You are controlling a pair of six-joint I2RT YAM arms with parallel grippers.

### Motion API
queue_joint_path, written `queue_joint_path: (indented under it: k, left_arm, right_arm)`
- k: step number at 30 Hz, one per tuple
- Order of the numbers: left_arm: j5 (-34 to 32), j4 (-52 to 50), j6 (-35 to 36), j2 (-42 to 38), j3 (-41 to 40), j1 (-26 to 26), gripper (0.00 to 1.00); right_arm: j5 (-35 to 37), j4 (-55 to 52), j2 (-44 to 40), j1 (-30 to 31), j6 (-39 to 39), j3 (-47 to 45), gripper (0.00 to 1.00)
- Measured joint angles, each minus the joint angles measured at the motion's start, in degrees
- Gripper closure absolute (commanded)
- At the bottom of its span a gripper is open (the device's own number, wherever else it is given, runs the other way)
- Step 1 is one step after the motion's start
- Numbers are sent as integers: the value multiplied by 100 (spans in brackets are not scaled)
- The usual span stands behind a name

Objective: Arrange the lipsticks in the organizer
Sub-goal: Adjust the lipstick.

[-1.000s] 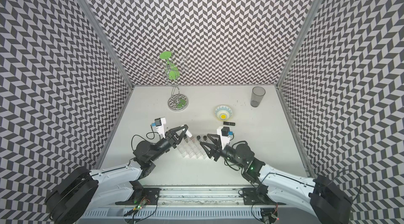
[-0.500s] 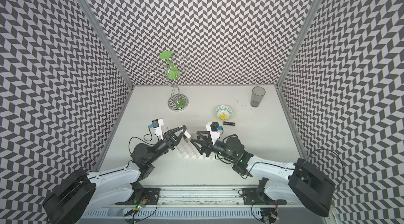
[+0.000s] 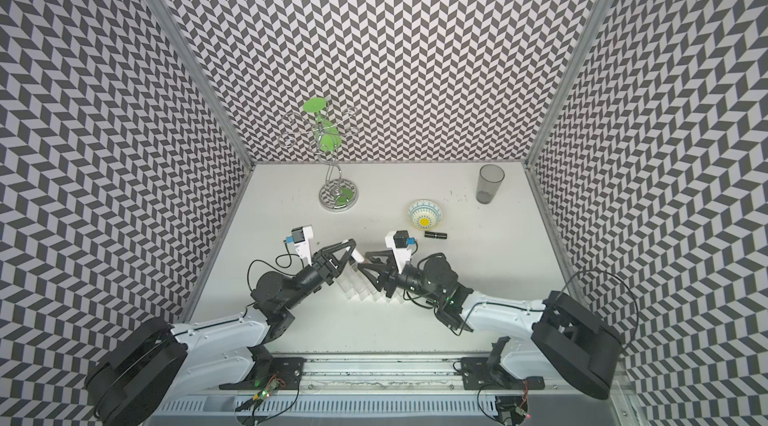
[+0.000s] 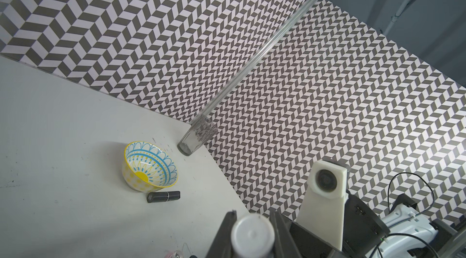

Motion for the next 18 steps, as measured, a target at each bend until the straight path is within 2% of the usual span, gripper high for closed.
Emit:
queue_joint_path:
  k: [8,12,18]
  left_arm:
    - [2,24,2,37,-2,0,100]
    - [2,59,0,46,-2,0,100]
    - [7,142,-15,114,-9,-4,100]
  right_arm:
    - [-109,20,199,0,61,39,56]
    - [-109,26,223,0,52,55,64]
    - [-98,-13,223,-2,37,155,65]
